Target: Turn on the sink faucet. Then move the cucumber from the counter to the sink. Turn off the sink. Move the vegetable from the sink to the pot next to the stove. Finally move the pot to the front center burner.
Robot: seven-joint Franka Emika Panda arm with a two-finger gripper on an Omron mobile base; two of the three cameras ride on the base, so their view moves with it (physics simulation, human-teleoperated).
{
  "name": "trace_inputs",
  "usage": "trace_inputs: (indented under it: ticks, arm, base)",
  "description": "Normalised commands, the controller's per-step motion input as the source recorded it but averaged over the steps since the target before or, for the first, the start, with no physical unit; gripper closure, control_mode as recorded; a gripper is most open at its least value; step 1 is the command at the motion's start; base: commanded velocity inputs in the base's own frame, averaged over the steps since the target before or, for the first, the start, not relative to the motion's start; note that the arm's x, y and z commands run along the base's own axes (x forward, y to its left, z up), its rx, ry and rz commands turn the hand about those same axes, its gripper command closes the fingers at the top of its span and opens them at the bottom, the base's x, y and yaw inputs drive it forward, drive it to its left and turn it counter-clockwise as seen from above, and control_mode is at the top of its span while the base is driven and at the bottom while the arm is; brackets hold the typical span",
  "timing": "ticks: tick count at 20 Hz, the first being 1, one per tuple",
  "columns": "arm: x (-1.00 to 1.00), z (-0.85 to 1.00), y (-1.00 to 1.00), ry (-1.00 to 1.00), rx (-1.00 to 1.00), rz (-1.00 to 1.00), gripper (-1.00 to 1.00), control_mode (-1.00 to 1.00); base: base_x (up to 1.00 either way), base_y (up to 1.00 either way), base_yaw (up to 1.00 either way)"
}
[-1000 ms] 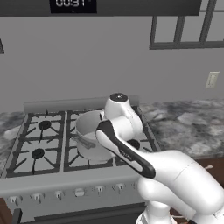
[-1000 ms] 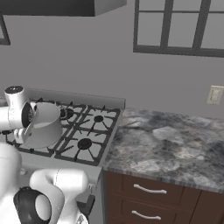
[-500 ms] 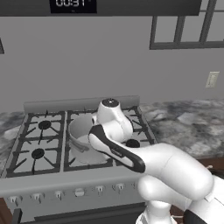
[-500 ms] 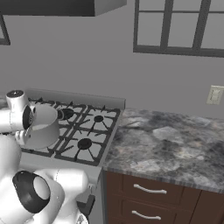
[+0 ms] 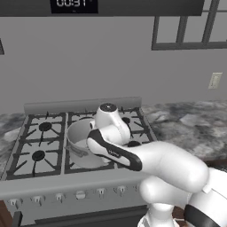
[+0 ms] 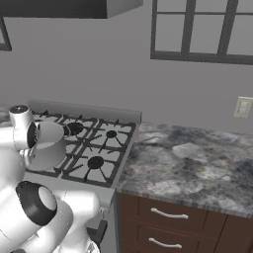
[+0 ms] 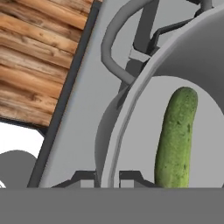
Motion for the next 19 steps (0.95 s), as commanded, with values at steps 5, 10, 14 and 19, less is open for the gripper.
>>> trace_inputs:
  ticks: [5, 10, 14, 19]
  arm:
    - [0.11, -0.19, 0.00, 0.00, 0.00, 0.03, 1.00, -1.00]
    - [0.11, -0.16, 0.00, 0.00, 0.00, 0.03, 1.00, -1.00]
    - [0.00, -0.14, 0.02, 0.00, 0.00, 0.03, -1.00, -1.00]
    - [0.00, 0.04, 0.00, 0.00, 0.00, 0.01, -1.00, -1.00]
  base:
    - [0.00, 0.00, 0.00]
    - [0.00, 0.00, 0.00]
    - [0.00, 0.00, 0.00]
    - [0.00, 0.00, 0.00]
